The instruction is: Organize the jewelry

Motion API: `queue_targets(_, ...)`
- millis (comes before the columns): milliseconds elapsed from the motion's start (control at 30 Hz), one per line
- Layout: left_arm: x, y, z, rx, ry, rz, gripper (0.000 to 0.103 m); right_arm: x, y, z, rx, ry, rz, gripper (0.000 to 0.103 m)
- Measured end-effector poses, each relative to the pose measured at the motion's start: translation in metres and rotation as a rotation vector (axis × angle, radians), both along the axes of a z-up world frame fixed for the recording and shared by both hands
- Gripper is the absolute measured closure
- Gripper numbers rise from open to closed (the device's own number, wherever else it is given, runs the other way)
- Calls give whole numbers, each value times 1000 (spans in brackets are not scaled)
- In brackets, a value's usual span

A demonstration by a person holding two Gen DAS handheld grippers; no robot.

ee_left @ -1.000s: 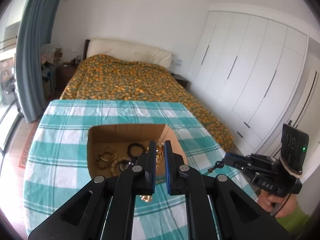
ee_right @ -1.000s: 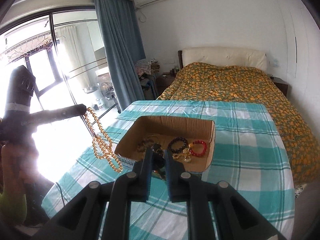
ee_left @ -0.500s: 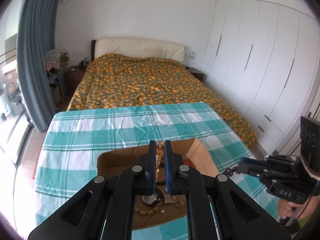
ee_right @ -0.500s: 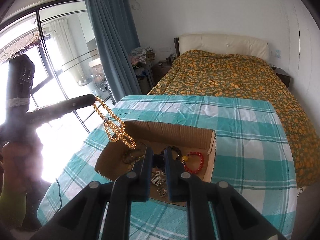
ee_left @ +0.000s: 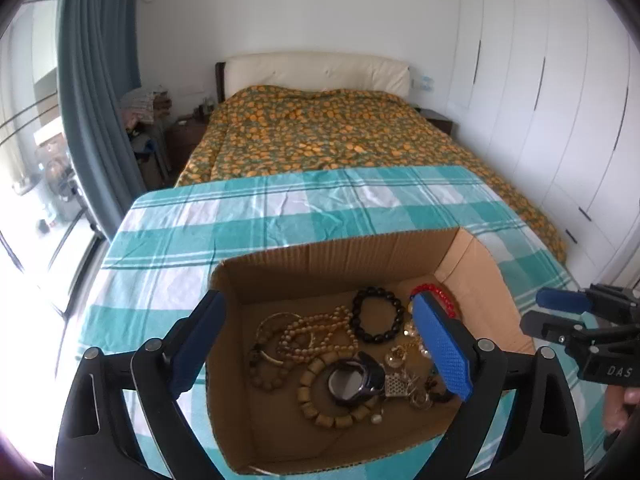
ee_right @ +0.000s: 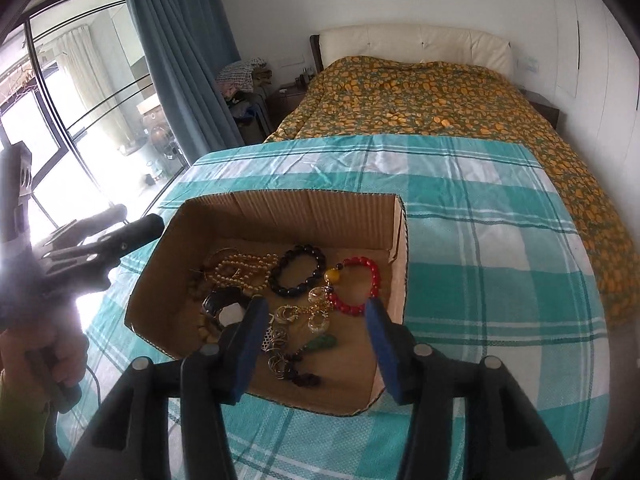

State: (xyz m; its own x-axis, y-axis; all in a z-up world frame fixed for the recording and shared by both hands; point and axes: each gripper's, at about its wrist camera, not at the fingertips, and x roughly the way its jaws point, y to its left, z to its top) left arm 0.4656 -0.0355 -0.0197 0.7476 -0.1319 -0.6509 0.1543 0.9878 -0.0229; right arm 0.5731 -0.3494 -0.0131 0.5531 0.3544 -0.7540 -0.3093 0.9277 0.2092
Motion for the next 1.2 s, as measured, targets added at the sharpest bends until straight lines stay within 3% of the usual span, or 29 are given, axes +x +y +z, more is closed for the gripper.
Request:
queue_targets(167,-16,-15,3,104,-24,63,1,-8,9,3,-20,-14,5,42)
queue_targets(300,-29,-23,4,156,-31,84,1,-17,16,9,-54,-47,16,40)
queue_targets(467,-40,-23,8,135,-22,79,1,-25,22,16,-85,-70,26,40)
queue_targets(633,-41,-23,13,127,5,84,1,-31,25,25,-102,-90,18,24)
queue_targets(800,-44,-21,20,126,15,100,0,-33,28,34,-115,-92,-3,17)
queue_targets(1200,-52,-16,38,111,31,173,0,-34,34,49,-153,-94,-27,16)
